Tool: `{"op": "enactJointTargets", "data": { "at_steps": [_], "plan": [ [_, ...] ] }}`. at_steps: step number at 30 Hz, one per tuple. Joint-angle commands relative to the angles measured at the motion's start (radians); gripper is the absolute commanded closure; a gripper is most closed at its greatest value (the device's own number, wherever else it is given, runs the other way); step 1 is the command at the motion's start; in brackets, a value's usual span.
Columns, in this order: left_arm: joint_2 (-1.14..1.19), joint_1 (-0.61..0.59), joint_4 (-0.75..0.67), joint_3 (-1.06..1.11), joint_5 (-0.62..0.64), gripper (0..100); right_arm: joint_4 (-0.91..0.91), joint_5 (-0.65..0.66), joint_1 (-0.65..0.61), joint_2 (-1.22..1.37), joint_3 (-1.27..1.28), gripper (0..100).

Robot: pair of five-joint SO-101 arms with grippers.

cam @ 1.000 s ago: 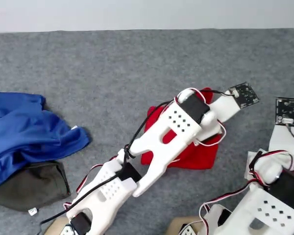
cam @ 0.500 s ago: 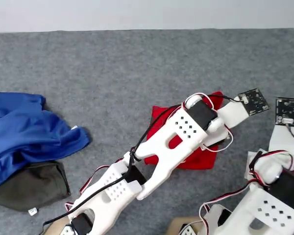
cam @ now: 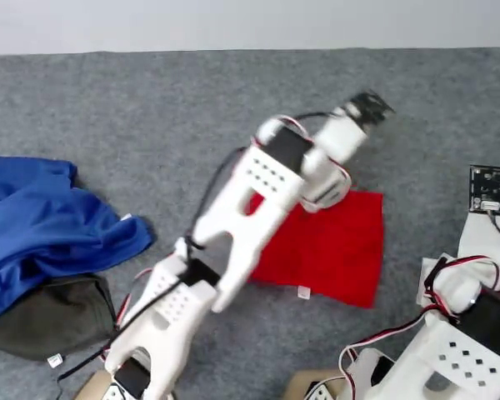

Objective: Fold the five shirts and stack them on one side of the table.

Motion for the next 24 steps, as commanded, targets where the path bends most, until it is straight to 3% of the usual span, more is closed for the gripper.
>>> {"op": "enactJointTargets", "data": {
  "at_steps": [1,9,13,24],
  "plan": [
    [-0.138,-0.104,0.02,-0.033,0.012,82,0.004,0.002,0.005,-0.005,-0.028,98.0],
    [-0.342,-0.405,0.02,0.154,0.008,100,-0.058,-0.218,-0.277,0.17,-0.012,98.0],
    [-0.496,-0.525,0.02,0.332,0.008,99,-0.119,-0.354,-0.412,0.366,-0.018,98.0],
    [-0.841,-0.772,0.02,0.737,-0.049,99,-0.352,-0.52,-0.751,0.711,-0.146,98.0]
  ]
}}
